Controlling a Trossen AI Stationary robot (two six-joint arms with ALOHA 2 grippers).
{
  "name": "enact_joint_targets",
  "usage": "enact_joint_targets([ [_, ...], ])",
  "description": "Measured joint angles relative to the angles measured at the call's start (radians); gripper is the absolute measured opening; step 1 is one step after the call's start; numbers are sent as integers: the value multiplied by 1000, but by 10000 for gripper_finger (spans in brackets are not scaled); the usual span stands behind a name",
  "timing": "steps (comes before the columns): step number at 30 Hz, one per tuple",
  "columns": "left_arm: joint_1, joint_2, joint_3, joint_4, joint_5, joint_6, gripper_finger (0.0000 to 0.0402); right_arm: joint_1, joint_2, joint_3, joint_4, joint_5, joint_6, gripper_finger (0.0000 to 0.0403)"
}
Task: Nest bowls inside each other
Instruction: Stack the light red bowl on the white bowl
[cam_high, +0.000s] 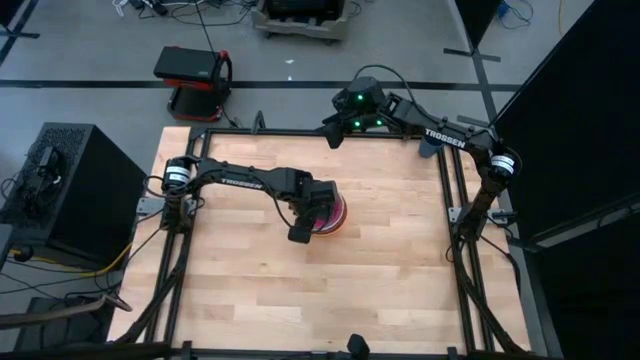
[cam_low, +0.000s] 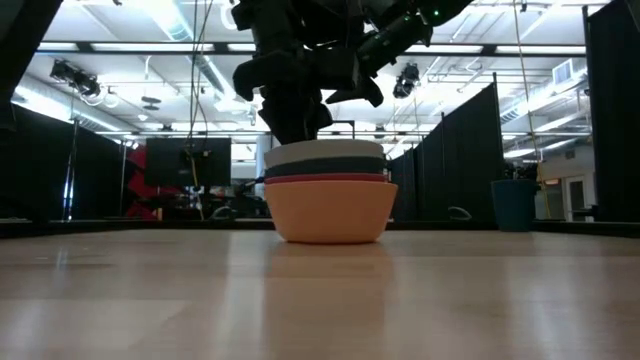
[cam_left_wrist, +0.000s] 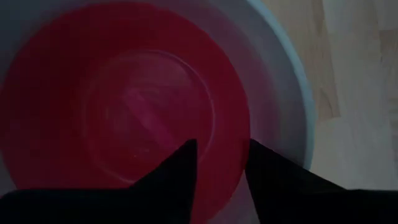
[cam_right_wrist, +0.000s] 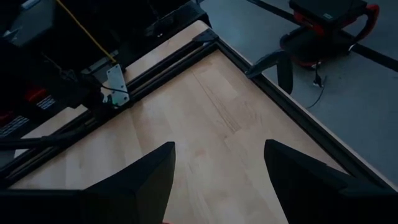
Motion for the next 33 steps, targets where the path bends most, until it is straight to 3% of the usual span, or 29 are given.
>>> enact_joint_targets([
  [23, 13, -40, -34, 73, 16, -77, 153, 0, -3, 0, 1, -2, -3, 233],
  [33, 40, -67, 90, 57, 13, -93, 153, -44, -43, 0, 15, 0, -31, 233],
])
